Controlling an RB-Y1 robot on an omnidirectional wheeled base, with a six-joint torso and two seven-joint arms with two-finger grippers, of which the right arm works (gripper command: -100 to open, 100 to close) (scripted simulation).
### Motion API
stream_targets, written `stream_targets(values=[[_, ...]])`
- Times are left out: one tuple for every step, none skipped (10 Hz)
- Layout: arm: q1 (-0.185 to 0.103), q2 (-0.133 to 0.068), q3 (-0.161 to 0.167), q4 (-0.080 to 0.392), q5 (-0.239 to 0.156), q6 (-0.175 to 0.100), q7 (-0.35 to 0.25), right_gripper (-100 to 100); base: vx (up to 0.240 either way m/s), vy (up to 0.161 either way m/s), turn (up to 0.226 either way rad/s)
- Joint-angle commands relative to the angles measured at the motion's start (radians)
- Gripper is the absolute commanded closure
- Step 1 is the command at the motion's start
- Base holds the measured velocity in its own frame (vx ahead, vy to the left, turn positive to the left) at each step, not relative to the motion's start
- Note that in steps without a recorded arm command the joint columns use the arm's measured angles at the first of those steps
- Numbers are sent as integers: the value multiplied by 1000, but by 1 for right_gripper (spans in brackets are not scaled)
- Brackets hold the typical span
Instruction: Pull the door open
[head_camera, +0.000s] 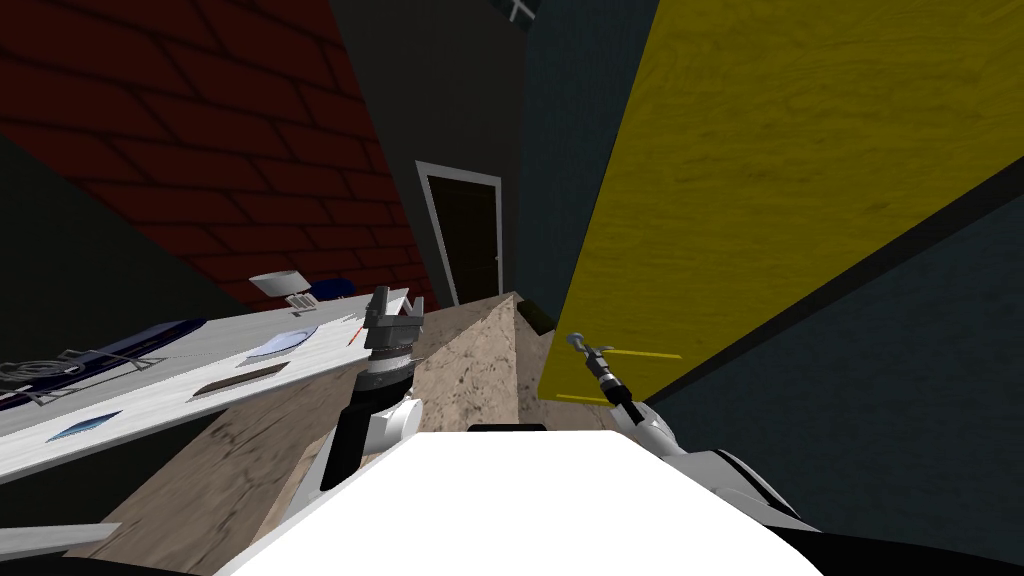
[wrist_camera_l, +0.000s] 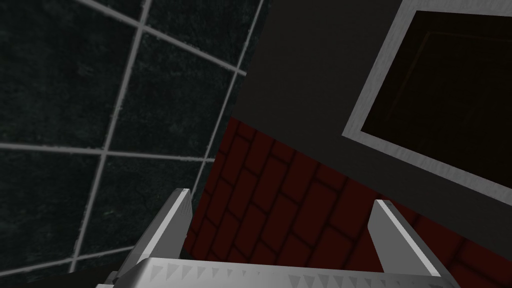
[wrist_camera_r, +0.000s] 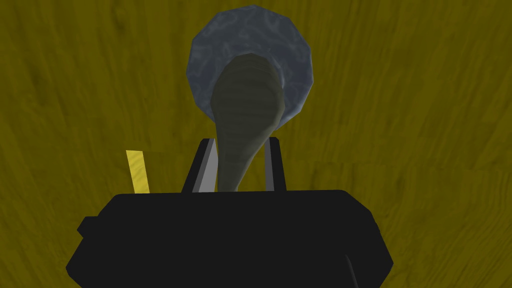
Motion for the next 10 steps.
stream_targets(values=[[1,-2,-1,-2,0,-1,0,100,-2,-4,-12],[12,-12,12,-5,9,-23,-16,100,0,0,0],[12,-12,12,-5,9,-23,-16,100,-4,-12,-34],[12,-12,12,-5,9,-23,-16,100,-5,-14,-39],[12,-12,12,-5,9,-23,-16,100,6,17,49],[12,-12,12,-5,9,-23,-16,100,0,0,0],[12,-12,12,-5,9,-23,-16,100,0,0,0],[12,-12,12,-5,9,-23,-16,100,2,5,14],[12,-12,12,-5,9,-23,-16,100,-4,-11,-30],[12,-12,12,-5,9,-23,-16,100,0,0,0]])
